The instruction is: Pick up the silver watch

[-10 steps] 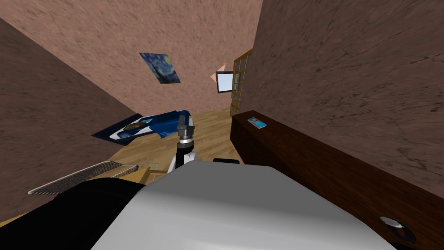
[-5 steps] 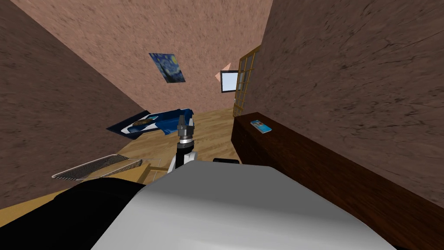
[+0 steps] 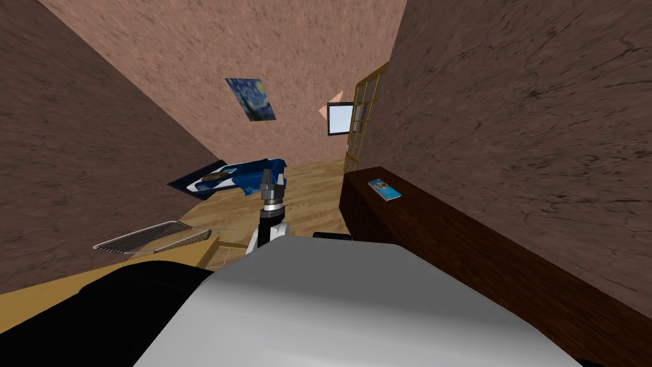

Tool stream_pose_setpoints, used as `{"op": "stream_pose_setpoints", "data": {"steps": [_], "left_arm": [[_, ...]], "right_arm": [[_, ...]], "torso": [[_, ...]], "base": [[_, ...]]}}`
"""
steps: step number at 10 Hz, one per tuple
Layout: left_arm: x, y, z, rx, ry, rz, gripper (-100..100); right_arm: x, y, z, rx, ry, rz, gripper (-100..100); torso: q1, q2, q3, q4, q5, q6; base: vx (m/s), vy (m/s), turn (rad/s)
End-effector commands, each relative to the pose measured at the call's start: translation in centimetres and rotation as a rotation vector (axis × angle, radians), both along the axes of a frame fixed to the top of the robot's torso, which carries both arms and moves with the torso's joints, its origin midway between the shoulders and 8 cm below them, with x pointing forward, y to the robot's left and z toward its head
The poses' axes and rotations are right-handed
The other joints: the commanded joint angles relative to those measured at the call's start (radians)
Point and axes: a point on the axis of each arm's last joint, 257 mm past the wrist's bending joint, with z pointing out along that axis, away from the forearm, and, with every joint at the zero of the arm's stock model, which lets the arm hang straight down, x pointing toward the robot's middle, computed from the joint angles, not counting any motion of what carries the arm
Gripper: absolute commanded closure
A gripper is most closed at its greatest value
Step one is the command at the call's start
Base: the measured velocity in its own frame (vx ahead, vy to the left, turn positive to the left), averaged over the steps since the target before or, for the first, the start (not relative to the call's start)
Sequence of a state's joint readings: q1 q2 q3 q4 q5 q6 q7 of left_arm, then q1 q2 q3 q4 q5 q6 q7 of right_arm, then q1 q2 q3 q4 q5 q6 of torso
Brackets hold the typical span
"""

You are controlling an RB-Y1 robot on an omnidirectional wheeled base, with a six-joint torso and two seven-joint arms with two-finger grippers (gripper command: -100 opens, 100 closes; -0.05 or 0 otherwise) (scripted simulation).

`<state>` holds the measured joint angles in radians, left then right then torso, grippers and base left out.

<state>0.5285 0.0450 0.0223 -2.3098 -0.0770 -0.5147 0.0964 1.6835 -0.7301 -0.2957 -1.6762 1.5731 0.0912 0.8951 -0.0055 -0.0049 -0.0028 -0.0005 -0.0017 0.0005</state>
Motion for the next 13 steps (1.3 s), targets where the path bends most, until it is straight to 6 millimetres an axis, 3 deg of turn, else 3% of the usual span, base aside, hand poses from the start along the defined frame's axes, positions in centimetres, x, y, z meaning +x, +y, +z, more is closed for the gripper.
{"op": "stream_pose_setpoints", "data": {"steps": [1, 2, 3, 9, 10, 13], "left_arm": [[0.0, 0.0, 0.0, 0.0, 0.0, 0.0, 0], [0.0, 0.0, 0.0, 0.0, 0.0, 0.0, 0], [0.0, 0.0, 0.0, 0.0, 0.0, 0.0, 0], [0.0, 0.0, 0.0, 0.0, 0.0, 0.0, 0], [0.0, 0.0, 0.0, 0.0, 0.0, 0.0, 0], [0.0, 0.0, 0.0, 0.0, 0.0, 0.0, 0]], "right_arm": [[0.0, 0.0, 0.0, 0.0, 0.0, 0.0, -100], [0.0, 0.0, 0.0, 0.0, 0.004, 0.005, 0], [-0.2, -0.1, -0.8, 0.001, 0.002, -0.001, -100], [-0.4, -0.1, -1.7, 0.001, 0.0, -0.009, -100], [-0.4, -0.1, -1.8, 0.002, 0.001, -0.008, 100], [-0.2, -0.2, -1.7, -0.002, -0.003, -0.005, 100]], "torso": [[0.0, 0.0, 0.0, 0.0, 0.0, 0.0], [0.005, 0.002, 0.001, 0.0, 0.001, 0.0], [0.007, 0.004, 0.002, 0.001, 0.002, 0.0], [0.006, 0.005, 0.003, 0.001, 0.002, 0.0], [0.007, 0.005, 0.003, 0.001, 0.001, 0.0], [0.003, 0.008, 0.005, 0.002, -0.001, 0.003]], "base": [[0.023, -0.037, 0.004], [0.005, -0.009, 0.004], [-0.002, -0.028, 0.043], [-0.002, -0.018, 0.018], [0.0, 0.0, 0.0], [0.002, -0.001, 0.008]]}}
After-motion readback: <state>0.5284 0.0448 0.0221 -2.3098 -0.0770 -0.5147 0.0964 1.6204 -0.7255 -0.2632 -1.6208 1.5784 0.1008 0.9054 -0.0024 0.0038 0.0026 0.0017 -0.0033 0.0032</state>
